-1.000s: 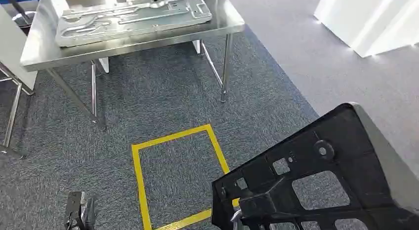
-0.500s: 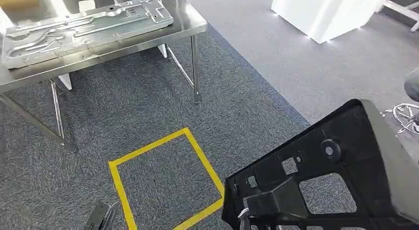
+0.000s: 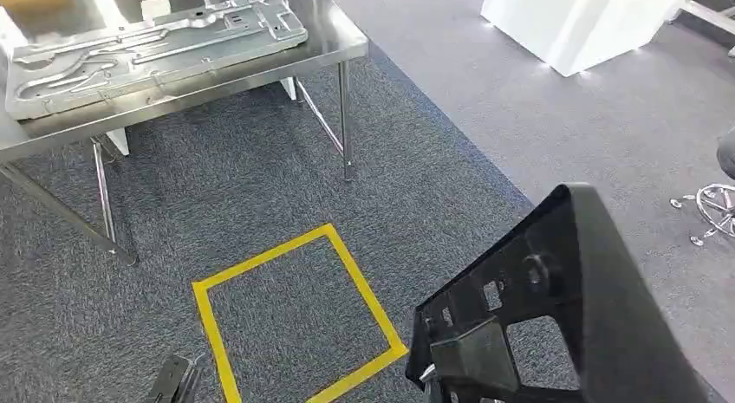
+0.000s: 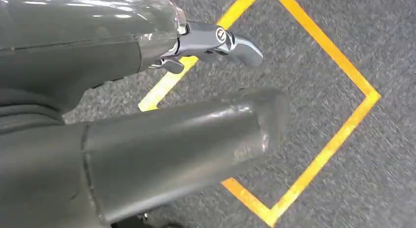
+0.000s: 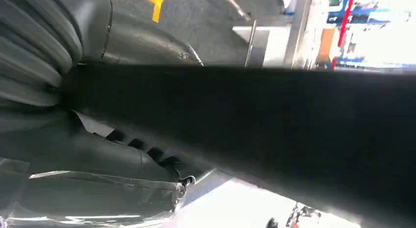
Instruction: Take the parts from the cabinet and place them on the table.
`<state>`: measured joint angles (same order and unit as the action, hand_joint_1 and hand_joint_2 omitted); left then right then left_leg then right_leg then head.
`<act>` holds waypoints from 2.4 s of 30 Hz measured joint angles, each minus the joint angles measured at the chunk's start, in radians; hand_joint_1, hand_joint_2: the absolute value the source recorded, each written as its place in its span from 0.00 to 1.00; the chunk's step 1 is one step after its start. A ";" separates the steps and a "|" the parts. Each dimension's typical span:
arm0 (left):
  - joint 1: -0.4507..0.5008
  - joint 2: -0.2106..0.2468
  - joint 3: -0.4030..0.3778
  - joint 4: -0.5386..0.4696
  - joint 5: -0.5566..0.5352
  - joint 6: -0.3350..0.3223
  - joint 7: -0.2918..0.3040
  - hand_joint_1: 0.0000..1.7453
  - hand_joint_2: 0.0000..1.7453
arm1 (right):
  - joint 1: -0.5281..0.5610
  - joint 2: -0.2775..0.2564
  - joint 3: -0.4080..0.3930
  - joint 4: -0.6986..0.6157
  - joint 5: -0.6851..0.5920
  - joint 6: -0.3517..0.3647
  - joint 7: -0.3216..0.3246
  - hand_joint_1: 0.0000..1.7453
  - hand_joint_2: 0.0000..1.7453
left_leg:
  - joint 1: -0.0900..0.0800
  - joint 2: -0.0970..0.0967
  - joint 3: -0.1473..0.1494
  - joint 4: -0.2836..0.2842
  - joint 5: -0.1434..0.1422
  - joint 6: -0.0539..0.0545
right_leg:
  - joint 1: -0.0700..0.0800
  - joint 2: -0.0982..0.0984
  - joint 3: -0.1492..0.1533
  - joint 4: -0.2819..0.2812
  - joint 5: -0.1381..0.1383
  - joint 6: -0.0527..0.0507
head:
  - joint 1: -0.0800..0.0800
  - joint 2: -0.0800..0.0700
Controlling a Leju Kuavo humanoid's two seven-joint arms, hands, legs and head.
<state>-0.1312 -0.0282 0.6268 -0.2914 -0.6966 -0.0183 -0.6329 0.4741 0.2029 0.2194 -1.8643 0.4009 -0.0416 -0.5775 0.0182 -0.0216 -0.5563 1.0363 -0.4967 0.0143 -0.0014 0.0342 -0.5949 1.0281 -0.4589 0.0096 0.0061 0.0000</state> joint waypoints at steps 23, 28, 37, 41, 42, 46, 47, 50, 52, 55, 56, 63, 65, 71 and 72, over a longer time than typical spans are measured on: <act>0.004 0.000 0.044 0.001 -0.016 -0.006 -0.008 0.00 0.00 | 0.004 -0.009 0.028 0.011 0.016 -0.057 0.030 1.00 1.00 | 0.002 -0.008 -0.027 -0.001 0.026 0.019 | -0.009 -0.043 -0.103 0.298 -0.178 0.028 | -0.001 0.000; 0.002 -0.007 0.051 0.001 -0.022 -0.008 -0.017 0.00 0.00 | 0.005 -0.015 0.034 0.013 0.016 -0.074 0.033 1.00 1.00 | 0.003 -0.061 -0.024 0.000 0.029 0.006 | -0.014 0.059 0.037 -0.001 -0.036 0.007 | -0.002 0.000; -0.002 -0.006 0.067 0.002 -0.037 -0.018 -0.021 0.00 0.00 | 0.009 -0.025 0.058 0.014 0.019 -0.095 0.049 1.00 1.00 | 0.005 0.008 -0.142 0.233 -0.102 -0.036 | -0.003 -0.055 0.053 -0.037 -0.022 -0.032 | -0.016 0.000; 0.003 -0.006 0.072 0.002 -0.050 -0.018 -0.021 0.00 0.00 | 0.008 -0.030 0.061 0.016 0.019 -0.104 0.053 1.00 1.00 | 0.005 0.023 -0.087 0.144 -0.022 -0.039 | 0.000 -0.102 0.054 -0.025 -0.034 -0.030 | -0.015 0.000; 0.001 -0.005 0.072 0.002 -0.053 -0.019 -0.020 0.00 0.00 | 0.007 -0.030 0.061 0.016 0.019 -0.107 0.053 1.00 1.00 | 0.005 0.043 -0.036 0.052 0.017 -0.035 | 0.001 -0.113 0.056 -0.019 -0.039 -0.027 | -0.016 0.000; -0.004 -0.002 0.072 0.002 -0.069 -0.018 -0.012 0.00 0.00 | 0.001 -0.032 0.062 0.015 0.032 -0.115 0.058 1.00 1.00 | -0.009 0.063 -0.020 0.004 0.014 -0.010 | 0.007 -0.142 0.057 -0.011 -0.047 -0.007 | -0.014 0.000; -0.002 0.000 0.072 0.002 -0.070 -0.016 -0.004 0.00 0.00 | -0.002 -0.034 0.063 0.015 0.035 -0.115 0.059 1.00 1.00 | -0.009 0.054 -0.025 0.001 0.016 -0.006 | 0.007 -0.149 0.060 -0.014 -0.046 -0.003 | -0.014 0.000; -0.002 0.000 0.073 0.003 -0.073 -0.010 0.021 0.00 0.00 | -0.006 -0.036 0.069 0.013 0.036 -0.118 0.060 1.00 1.00 | 0.006 0.029 -0.013 -0.018 0.031 0.014 | 0.000 -0.075 0.046 0.038 -0.096 0.017 | -0.007 0.000; -0.008 0.000 0.074 0.003 -0.090 0.001 0.044 0.00 0.00 | -0.006 -0.040 0.070 0.015 0.030 -0.116 0.061 1.00 1.00 | 0.006 0.016 -0.021 -0.018 0.035 0.020 | -0.006 -0.040 -0.031 0.197 -0.177 0.025 | -0.004 0.000; 0.003 0.004 0.073 0.003 -0.140 0.026 0.104 0.00 0.00 | -0.008 -0.047 0.070 0.017 0.006 -0.104 0.060 1.00 1.00 | 0.006 -0.006 -0.022 -0.017 0.036 0.019 | -0.013 -0.037 -0.072 0.263 -0.161 0.030 | -0.004 0.000; 0.007 0.006 0.072 0.005 -0.157 0.032 0.145 0.00 0.00 | -0.009 -0.048 0.070 0.018 0.003 -0.100 0.060 1.00 1.00 | 0.006 -0.011 -0.020 -0.017 0.036 0.018 | -0.014 -0.037 -0.045 0.202 -0.118 0.029 | -0.004 0.000; 0.061 0.014 0.103 0.030 -0.127 0.008 0.375 0.00 0.00 | -0.026 -0.055 0.078 0.034 0.001 -0.093 0.061 1.00 1.00 | 0.003 -0.025 -0.018 -0.026 0.038 -0.029 | -0.008 -0.020 0.052 -0.027 -0.032 -0.008 | -0.004 0.000; 0.069 0.013 0.113 0.035 -0.109 -0.007 0.404 0.00 0.00 | -0.029 -0.056 0.082 0.039 0.000 -0.092 0.063 1.00 1.00 | 0.006 -0.003 -0.036 0.022 -0.001 -0.029 | -0.013 -0.031 0.057 -0.044 -0.021 -0.025 | -0.008 0.000; 0.081 0.000 0.167 0.048 -0.083 -0.024 0.458 0.00 0.00 | -0.038 -0.067 0.087 0.055 -0.003 -0.092 0.068 1.00 1.00 | 0.007 0.015 -0.115 0.220 -0.071 -0.037 | -0.003 -0.054 0.054 -0.033 -0.027 -0.031 | -0.016 0.000; 0.081 -0.002 0.173 0.049 -0.083 -0.024 0.459 0.00 0.00 | -0.040 -0.069 0.088 0.056 -0.003 -0.092 0.068 1.00 1.00 | 0.006 0.017 -0.063 0.123 -0.024 -0.034 | -0.003 -0.055 0.055 -0.028 -0.031 -0.028 | -0.016 0.000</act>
<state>-0.0499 -0.0305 0.7996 -0.2426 -0.7794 -0.0427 -0.1736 0.4341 0.1343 0.3071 -1.8078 0.3979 -0.1335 -0.5093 0.0246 -0.0050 -0.6191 1.1595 -0.5209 -0.0194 -0.0046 -0.0213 -0.5402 1.0001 -0.4895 -0.0182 -0.0095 0.0000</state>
